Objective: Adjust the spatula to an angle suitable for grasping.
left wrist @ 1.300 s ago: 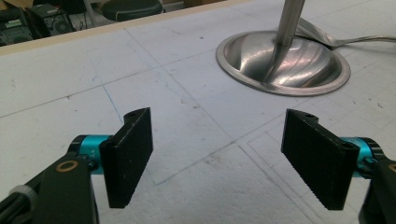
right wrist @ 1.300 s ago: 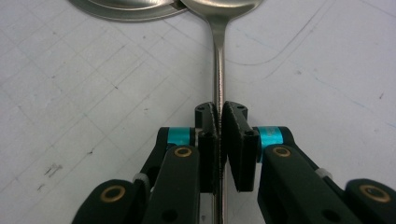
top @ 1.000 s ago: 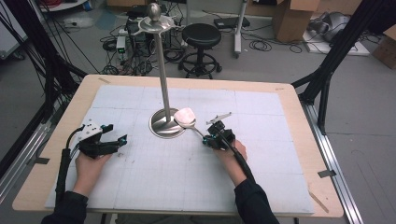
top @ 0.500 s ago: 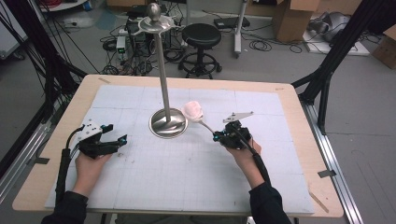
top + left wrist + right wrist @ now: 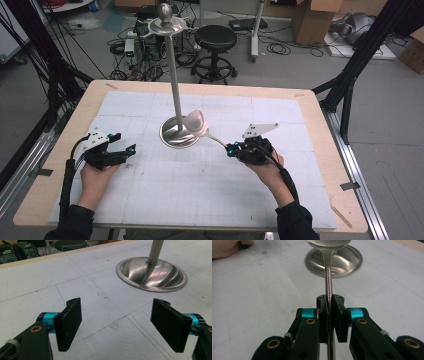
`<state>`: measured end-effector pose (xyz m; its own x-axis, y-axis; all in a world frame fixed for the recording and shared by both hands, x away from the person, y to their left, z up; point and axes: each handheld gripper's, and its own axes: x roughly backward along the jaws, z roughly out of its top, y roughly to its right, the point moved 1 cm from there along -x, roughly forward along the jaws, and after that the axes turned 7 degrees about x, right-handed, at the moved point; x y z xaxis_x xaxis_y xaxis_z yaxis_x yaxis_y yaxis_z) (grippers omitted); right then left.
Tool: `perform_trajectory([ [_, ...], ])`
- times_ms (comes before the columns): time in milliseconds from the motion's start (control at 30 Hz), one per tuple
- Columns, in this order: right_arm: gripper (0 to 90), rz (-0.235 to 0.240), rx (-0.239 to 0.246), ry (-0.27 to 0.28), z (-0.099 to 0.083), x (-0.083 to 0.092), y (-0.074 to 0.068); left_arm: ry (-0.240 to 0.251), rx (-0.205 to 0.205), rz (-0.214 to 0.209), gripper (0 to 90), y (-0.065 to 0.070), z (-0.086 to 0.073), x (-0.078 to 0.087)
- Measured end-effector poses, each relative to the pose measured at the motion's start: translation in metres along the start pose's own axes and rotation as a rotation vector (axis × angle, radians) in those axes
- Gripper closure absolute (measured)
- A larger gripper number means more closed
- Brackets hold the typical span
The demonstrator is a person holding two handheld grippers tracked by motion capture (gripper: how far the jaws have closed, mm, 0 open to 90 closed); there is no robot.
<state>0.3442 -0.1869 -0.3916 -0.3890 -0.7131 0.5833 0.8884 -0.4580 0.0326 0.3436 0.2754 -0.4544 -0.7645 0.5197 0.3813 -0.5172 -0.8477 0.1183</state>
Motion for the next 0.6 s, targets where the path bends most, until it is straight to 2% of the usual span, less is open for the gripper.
perform_trajectory([
  [33,84.4,0.022,0.033,0.004,0.004,-0.006,-0.004,-0.001,-0.004,0.000,25.6,0.000,0.000,0.000],
  [133,84.4,0.052,0.052,0.004,0.009,-0.012,-0.008,0.003,-0.015,0.002,25.5,0.001,0.000,0.001],
  [167,84.4,0.092,0.087,0.005,0.013,-0.020,-0.012,0.007,-0.020,0.002,25.3,0.001,0.000,0.001],
  [200,84.4,0.092,0.087,0.005,0.013,-0.020,-0.012,0.020,-0.015,0.004,25.3,0.002,0.000,0.002],
  [233,84.4,0.124,0.117,-0.003,0.018,-0.028,-0.016,0.029,-0.010,0.004,25.0,0.001,-0.001,0.003],
  [300,84.4,0.141,0.134,-0.005,0.020,-0.033,-0.018,0.042,0.021,-0.001,24.6,-0.002,-0.001,0.004],
  [333,84.3,0.176,0.174,-0.016,0.024,-0.043,-0.022,0.042,0.032,-0.003,23.7,-0.003,-0.001,0.005],
  [367,84.3,0.191,0.189,-0.019,0.026,-0.047,-0.025,0.042,0.044,-0.005,23.7,-0.005,-0.001,0.005],
  [400,84.3,0.191,0.189,-0.019,0.026,-0.047,-0.025,0.042,0.051,-0.003,23.7,-0.005,-0.001,0.005],
  [533,84.3,0.268,0.232,-0.034,0.032,-0.072,-0.035,0.041,0.049,-0.001,24.2,-0.005,-0.001,0.005],
  [600,84.4,0.276,0.237,-0.035,0.033,-0.074,-0.036,0.048,0.064,-0.006,24.5,-0.007,0.000,0.006],
])
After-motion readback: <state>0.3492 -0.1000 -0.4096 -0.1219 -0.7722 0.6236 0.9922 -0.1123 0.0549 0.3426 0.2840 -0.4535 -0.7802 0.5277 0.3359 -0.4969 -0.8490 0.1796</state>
